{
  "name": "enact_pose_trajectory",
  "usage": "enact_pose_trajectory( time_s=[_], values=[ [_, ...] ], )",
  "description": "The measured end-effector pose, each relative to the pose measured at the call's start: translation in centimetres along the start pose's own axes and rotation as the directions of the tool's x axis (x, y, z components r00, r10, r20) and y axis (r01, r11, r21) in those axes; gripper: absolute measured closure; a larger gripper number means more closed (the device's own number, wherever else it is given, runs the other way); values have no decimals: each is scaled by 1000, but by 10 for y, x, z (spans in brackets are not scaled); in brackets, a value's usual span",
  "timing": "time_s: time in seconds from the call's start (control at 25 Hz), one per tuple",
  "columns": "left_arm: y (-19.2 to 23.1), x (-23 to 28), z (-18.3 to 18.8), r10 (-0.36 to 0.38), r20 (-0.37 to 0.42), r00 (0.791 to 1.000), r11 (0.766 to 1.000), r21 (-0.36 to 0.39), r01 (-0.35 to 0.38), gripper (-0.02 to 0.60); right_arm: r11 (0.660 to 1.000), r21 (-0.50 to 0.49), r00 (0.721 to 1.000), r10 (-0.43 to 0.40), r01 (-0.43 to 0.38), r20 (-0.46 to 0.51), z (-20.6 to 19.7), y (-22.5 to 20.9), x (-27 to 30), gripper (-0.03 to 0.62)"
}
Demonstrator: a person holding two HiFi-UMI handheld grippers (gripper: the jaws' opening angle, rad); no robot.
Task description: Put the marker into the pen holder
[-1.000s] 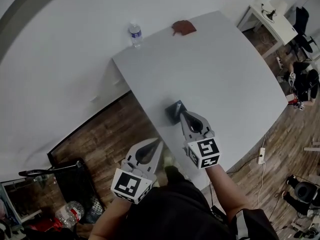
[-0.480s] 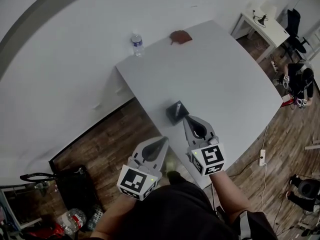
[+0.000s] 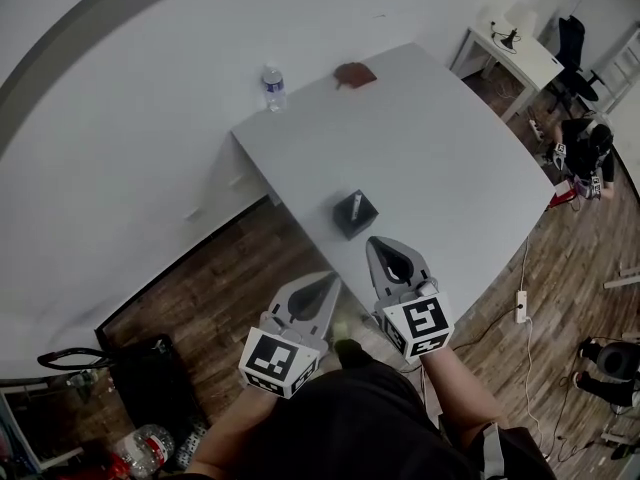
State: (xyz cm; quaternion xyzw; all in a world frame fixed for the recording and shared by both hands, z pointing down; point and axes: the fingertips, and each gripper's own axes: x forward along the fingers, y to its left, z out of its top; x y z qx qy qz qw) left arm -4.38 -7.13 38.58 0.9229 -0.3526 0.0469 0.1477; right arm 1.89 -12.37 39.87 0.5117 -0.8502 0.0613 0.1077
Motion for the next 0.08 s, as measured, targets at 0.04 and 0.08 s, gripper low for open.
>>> enact_pose_trajectory(
  time_s=[0.04, 0.08],
  values=[
    [-1, -5, 0, 0, 2, 1000, 1000, 0, 0, 577, 1000, 0, 1000, 1, -1, 0, 1, 5, -3, 579],
    [-2, -10, -1, 0, 4, 1000, 1000, -1, 0, 577, 1000, -1, 1000, 2, -2, -1, 1, 11, -6, 579]
  ],
)
